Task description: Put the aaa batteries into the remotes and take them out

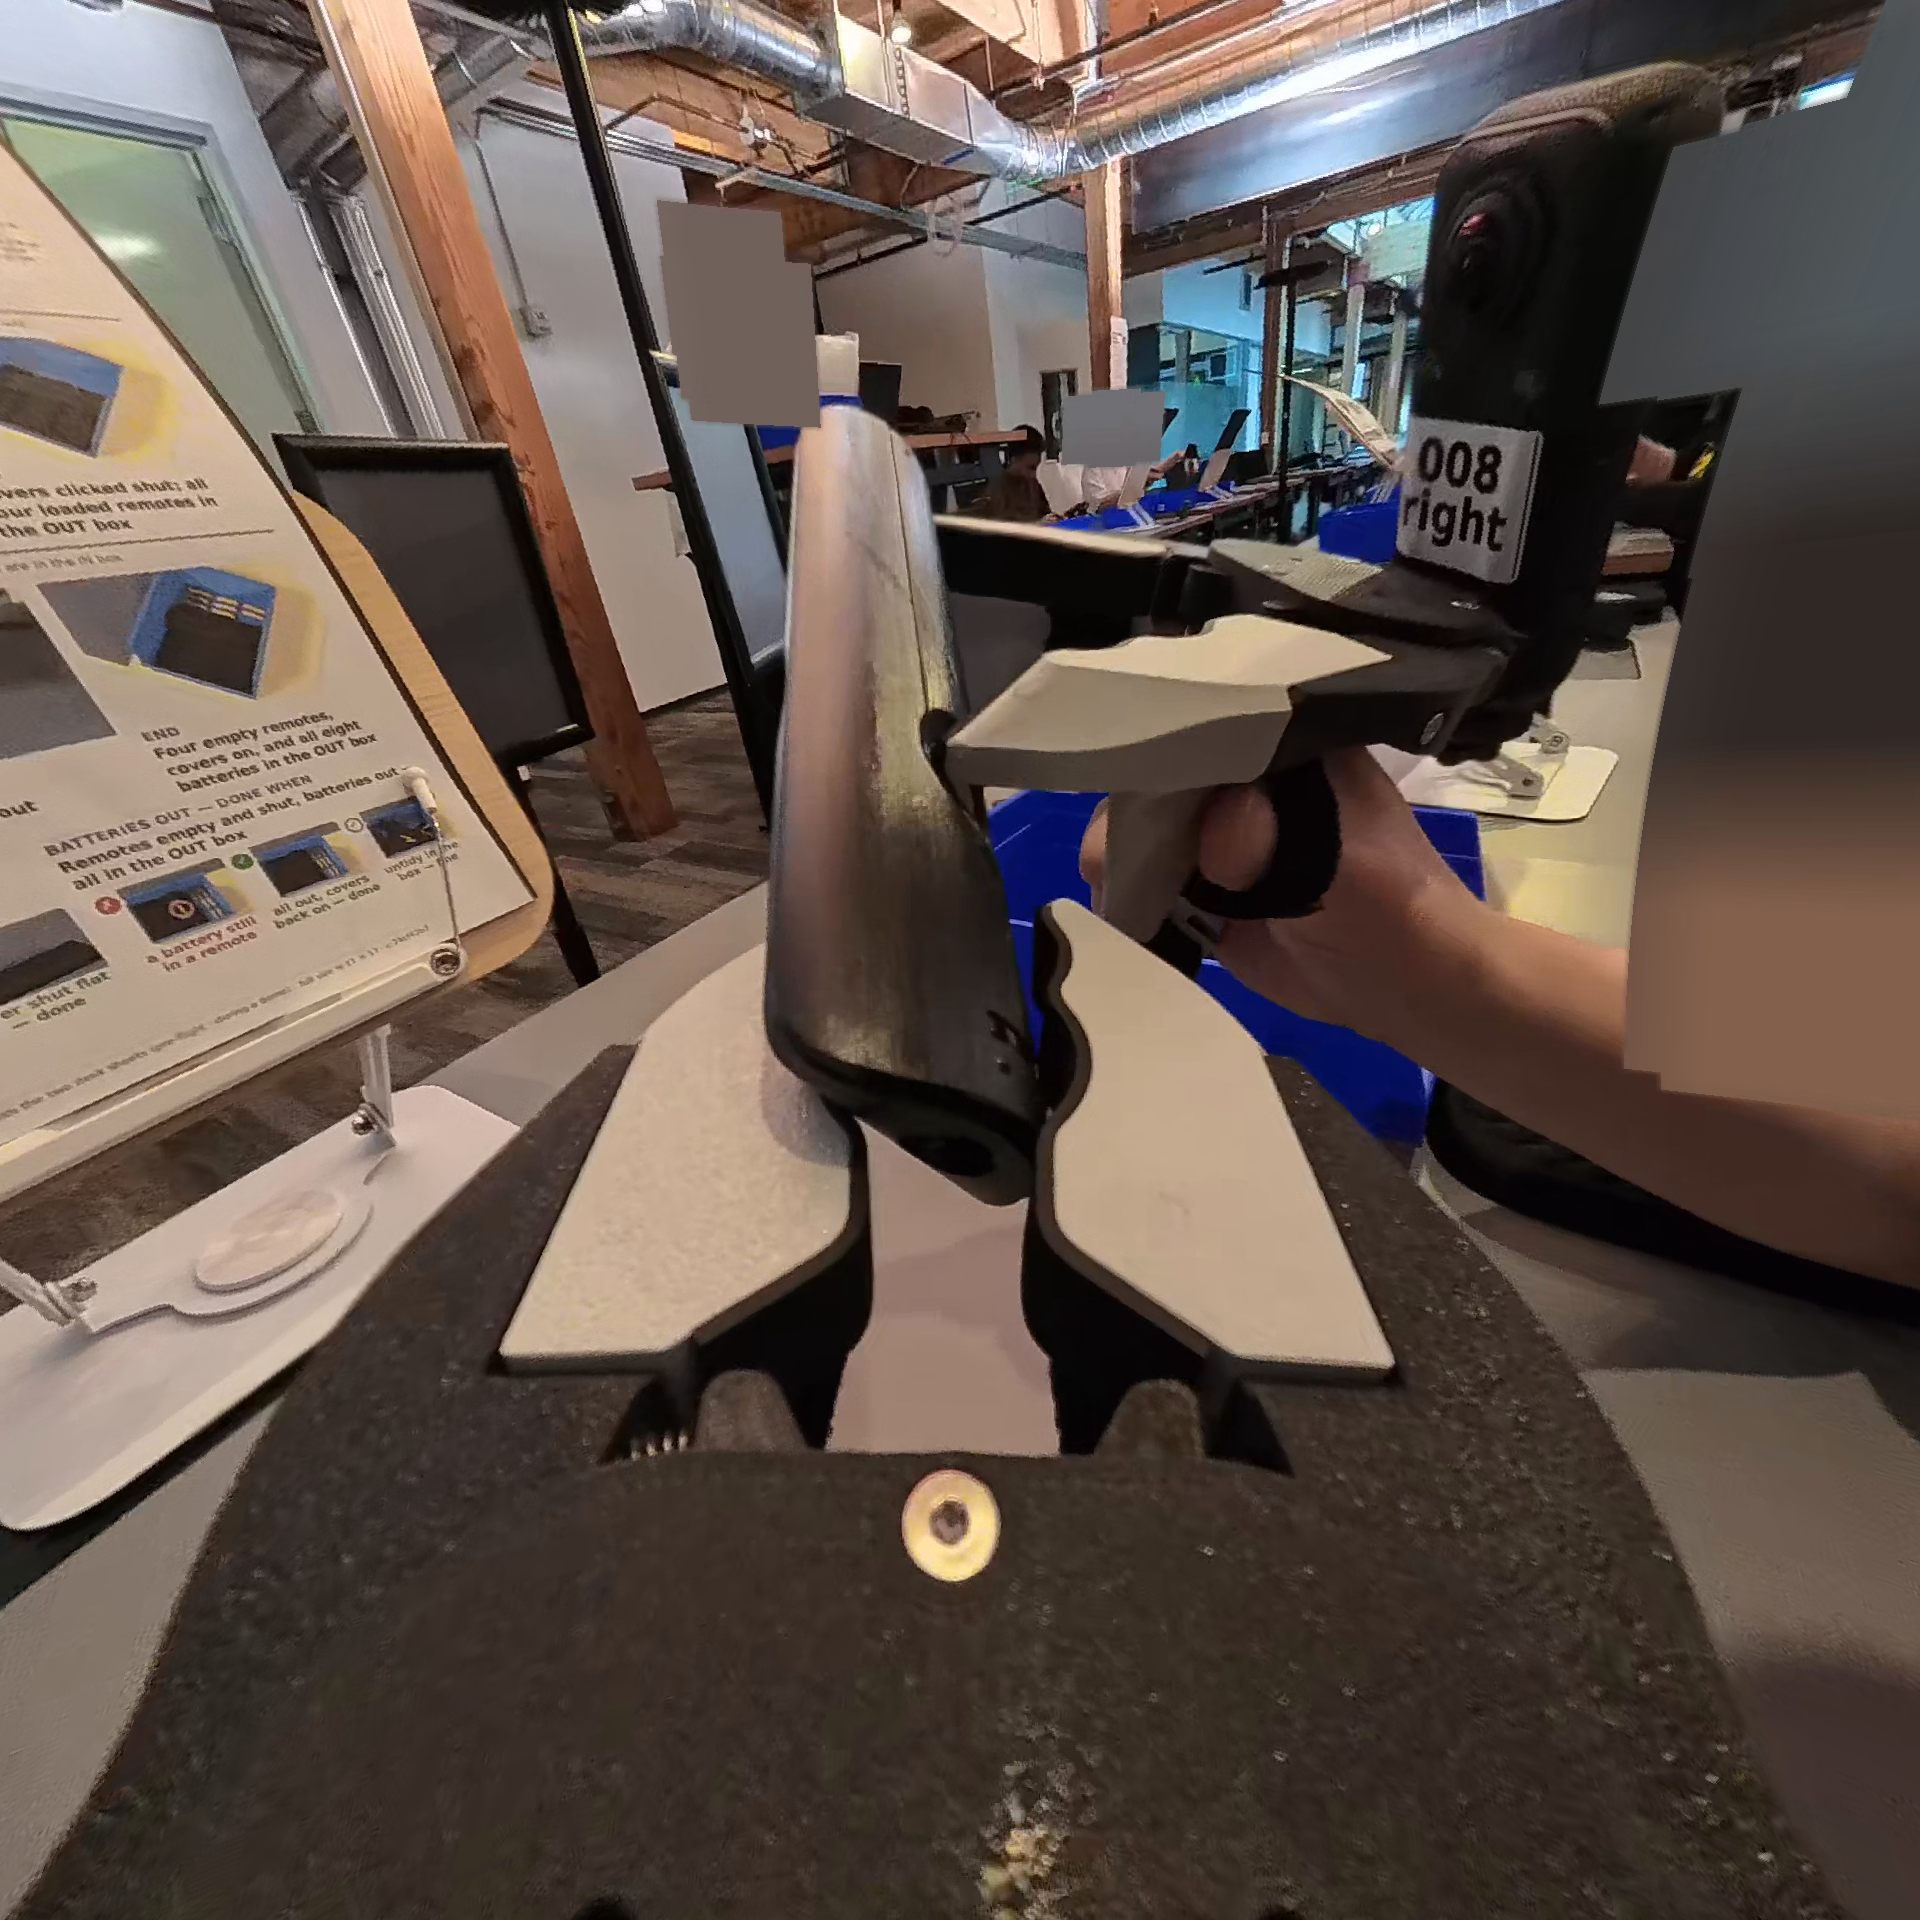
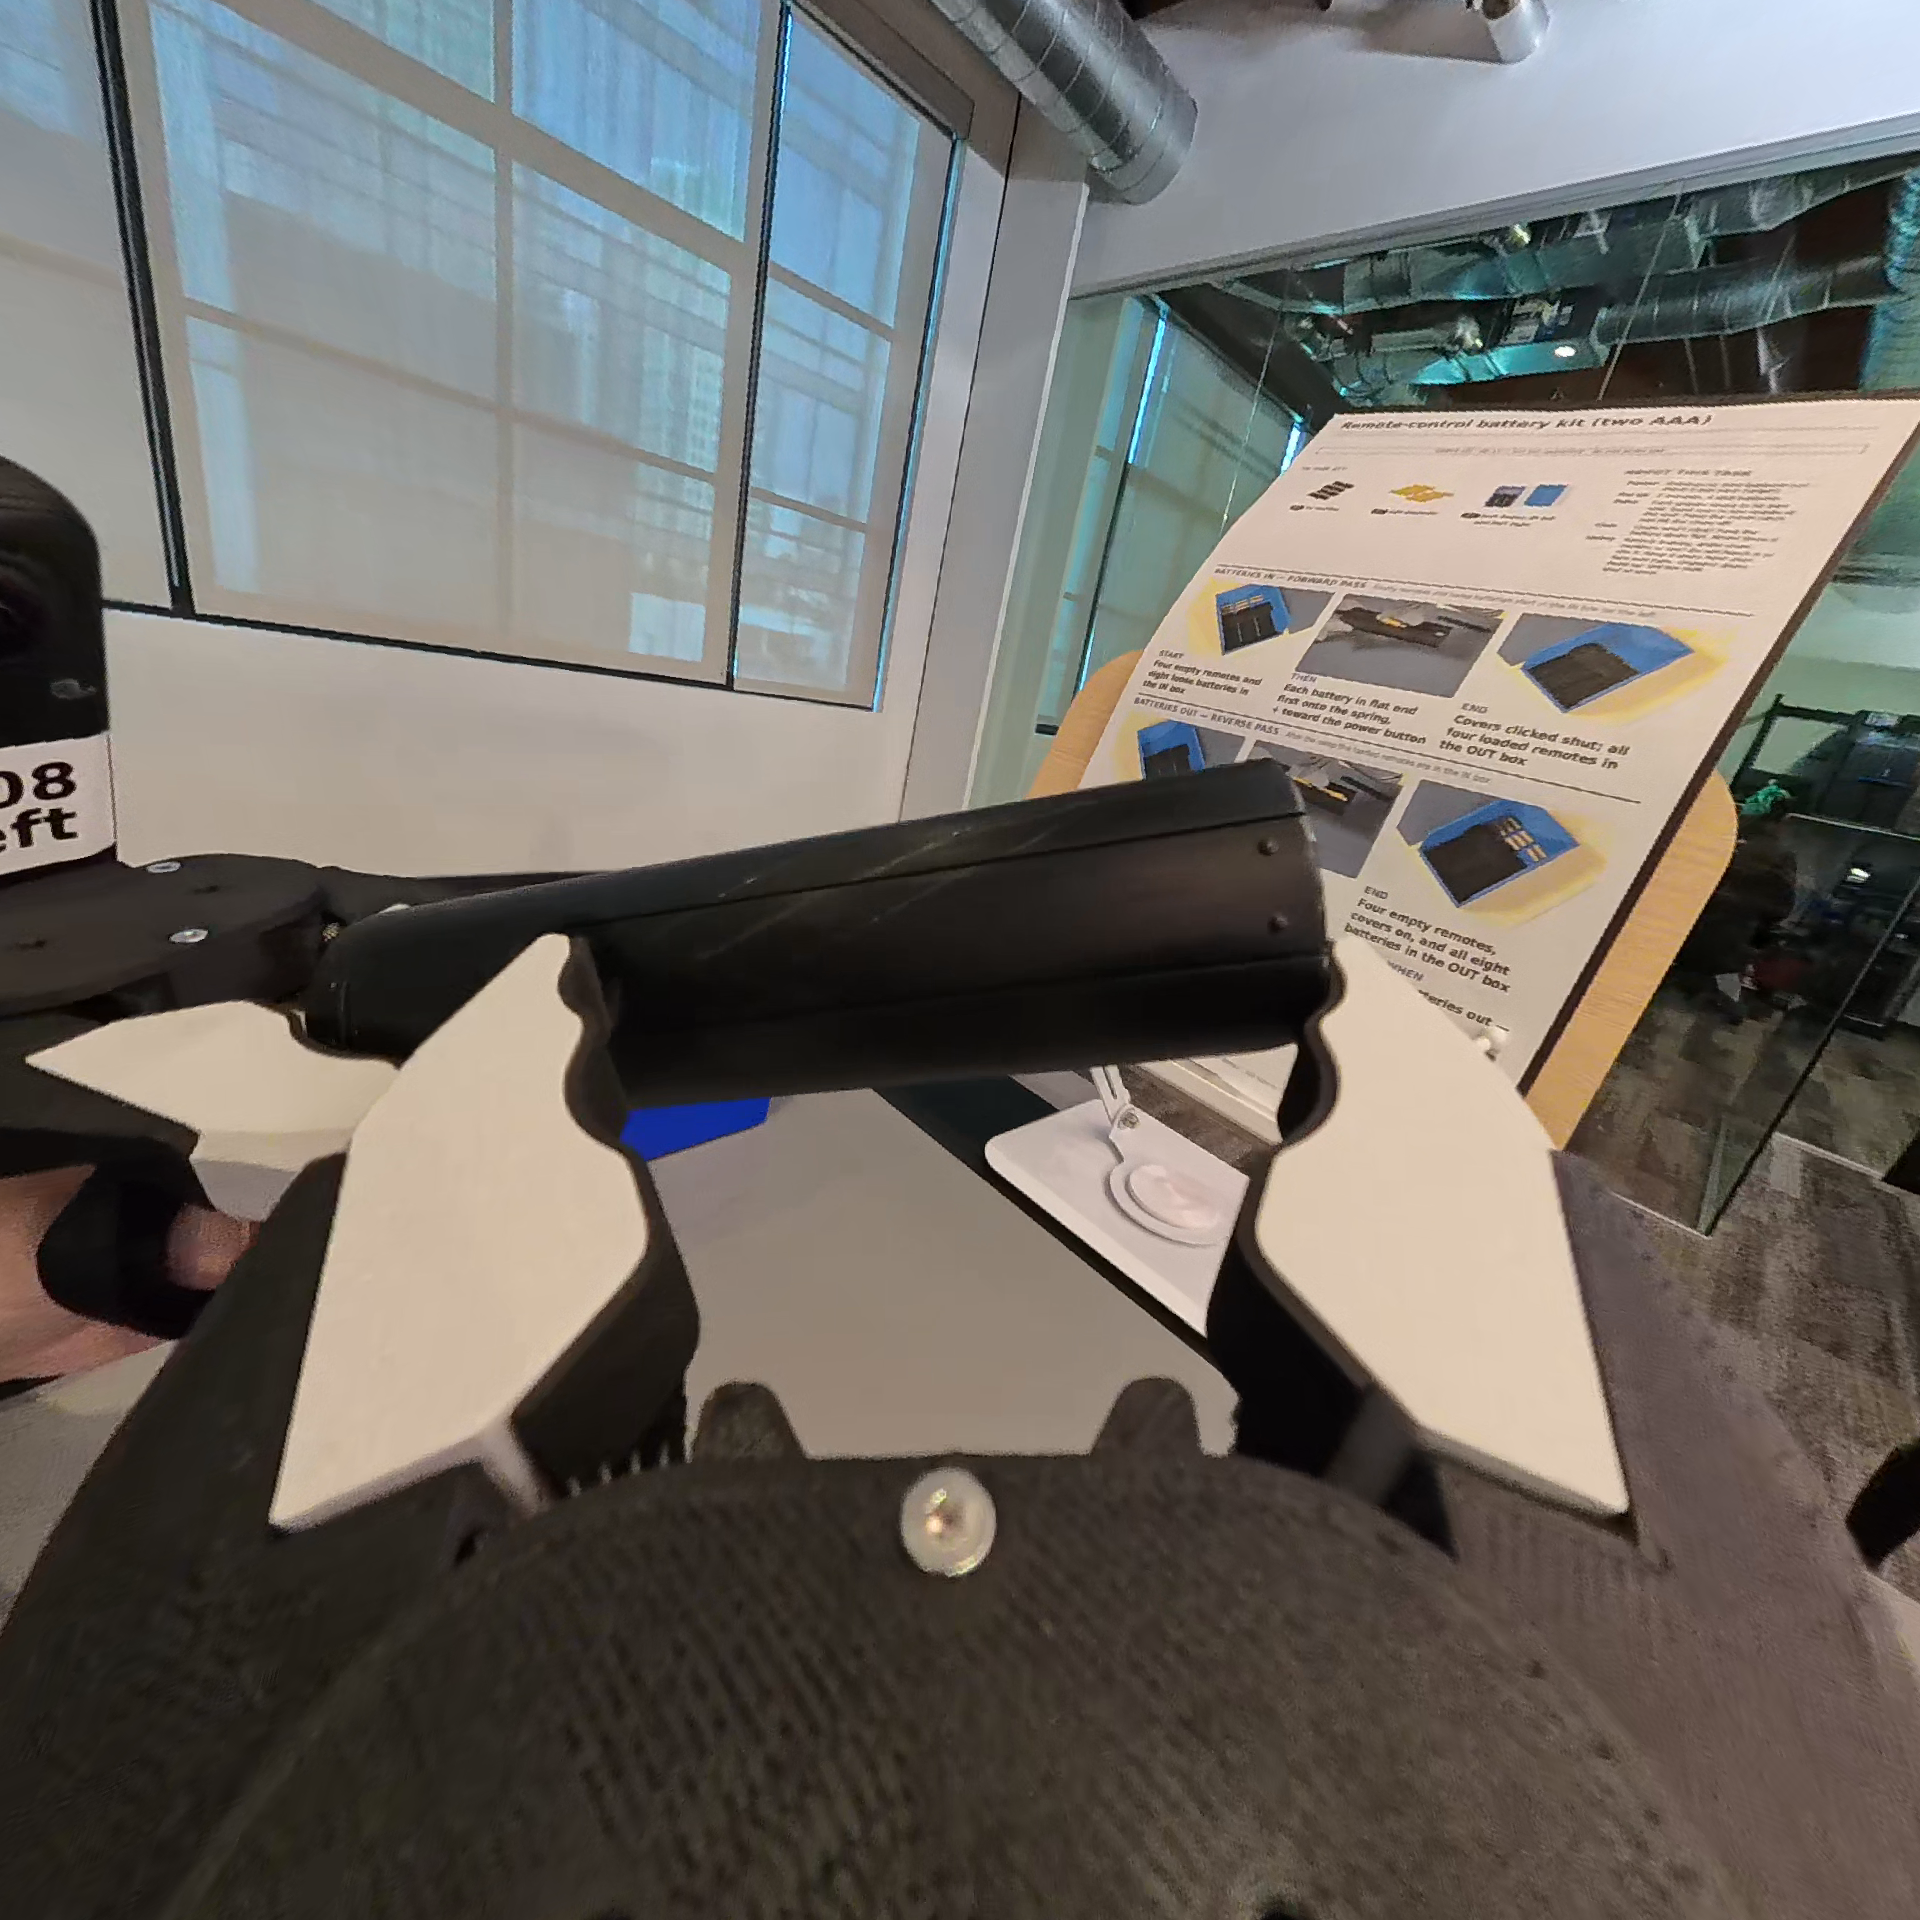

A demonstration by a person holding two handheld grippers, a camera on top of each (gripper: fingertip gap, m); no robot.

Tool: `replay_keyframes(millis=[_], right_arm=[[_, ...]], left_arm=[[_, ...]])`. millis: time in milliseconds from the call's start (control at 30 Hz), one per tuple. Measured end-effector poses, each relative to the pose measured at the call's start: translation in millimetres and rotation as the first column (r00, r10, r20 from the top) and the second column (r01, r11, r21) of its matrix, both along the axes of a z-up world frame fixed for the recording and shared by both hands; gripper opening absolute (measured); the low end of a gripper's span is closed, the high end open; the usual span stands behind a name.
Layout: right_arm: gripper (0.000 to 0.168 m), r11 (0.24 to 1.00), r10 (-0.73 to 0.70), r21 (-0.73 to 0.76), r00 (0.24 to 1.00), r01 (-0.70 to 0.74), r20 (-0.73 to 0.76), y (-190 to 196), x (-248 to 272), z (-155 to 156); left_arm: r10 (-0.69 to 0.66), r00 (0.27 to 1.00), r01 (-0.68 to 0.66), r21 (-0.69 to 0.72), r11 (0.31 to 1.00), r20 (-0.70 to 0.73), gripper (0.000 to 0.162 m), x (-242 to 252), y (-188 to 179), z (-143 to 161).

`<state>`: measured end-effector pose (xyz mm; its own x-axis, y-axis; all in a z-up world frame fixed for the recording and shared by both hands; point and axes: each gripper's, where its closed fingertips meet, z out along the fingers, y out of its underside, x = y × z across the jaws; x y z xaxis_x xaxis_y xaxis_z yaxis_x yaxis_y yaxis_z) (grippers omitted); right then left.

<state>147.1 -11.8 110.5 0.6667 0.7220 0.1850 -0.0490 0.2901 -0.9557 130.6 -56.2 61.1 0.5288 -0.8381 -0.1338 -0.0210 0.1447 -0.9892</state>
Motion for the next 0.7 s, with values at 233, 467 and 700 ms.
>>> replay_keyframes(millis=[233,467,700], right_arm=[[0.124,1.0,-0.018,0.01,1.0,0.018,-0.017,-3.2,4.0,2.2],[0.118,0.998,-0.012,0.054,1.0,0.014,-0.021,-12.4,8.1,11.8],[0.073,0.996,-0.014,0.093,0.999,0.017,-0.037,-17.6,27.6,34.5]], left_arm=[[-0.014,1.0,0.013,-0.022,1.0,-0.005,0.028,1.8,-1.4,-2.3],[0.017,0.999,-0.016,0.019,1.0,-0.029,0.026,2.0,-4.2,-1.8],[-0.075,0.996,0.079,-0.098,0.992,0.043,0.025,19.6,-16.7,-8.5]])
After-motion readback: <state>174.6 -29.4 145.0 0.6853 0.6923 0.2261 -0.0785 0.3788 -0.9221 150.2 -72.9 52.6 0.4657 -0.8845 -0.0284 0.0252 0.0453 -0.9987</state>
